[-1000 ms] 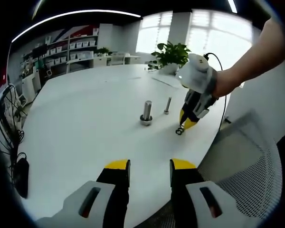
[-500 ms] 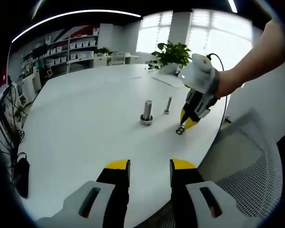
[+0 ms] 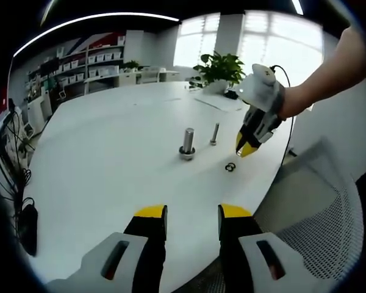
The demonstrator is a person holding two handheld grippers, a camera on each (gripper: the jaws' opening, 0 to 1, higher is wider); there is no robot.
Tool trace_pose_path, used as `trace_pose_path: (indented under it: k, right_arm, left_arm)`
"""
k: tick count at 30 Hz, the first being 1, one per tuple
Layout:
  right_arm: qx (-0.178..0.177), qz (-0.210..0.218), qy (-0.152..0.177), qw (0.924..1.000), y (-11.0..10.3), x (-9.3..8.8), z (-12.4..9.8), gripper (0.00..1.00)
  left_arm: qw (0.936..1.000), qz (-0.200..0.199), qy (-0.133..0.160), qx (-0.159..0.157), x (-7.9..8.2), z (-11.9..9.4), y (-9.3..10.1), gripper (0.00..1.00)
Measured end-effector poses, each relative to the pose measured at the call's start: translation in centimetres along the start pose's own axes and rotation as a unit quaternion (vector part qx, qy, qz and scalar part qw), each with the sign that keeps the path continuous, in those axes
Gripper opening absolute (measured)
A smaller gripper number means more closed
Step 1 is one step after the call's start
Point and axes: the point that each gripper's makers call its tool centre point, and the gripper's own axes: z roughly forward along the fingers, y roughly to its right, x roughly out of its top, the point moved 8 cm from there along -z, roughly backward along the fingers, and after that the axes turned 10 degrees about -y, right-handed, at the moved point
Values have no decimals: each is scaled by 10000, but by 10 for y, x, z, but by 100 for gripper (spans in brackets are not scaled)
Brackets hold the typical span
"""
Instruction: Place the washer onto the threaded stud by aligning its center hole with the stud, sliding it down to the base, and recovering from edge contact or off-axis alignment until the washer reaches the visible bottom stop.
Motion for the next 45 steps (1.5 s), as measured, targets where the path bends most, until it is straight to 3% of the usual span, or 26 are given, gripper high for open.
trace_pose_path:
  k: [11,37,45]
  right_arm:
    - [-167,-184,175,9995,8,6,-15,14]
    - [-421,-65,461,9980,49,21,-47,14]
    - [-484,-288,473,9973,53,30,-50,14]
  left_arm:
    - [10000,16,-21,14,0,0,0,31]
    - [10000,12,-48,20,-1,0,-1,31]
    - [10000,10,-57,19,-1,1,-1,31]
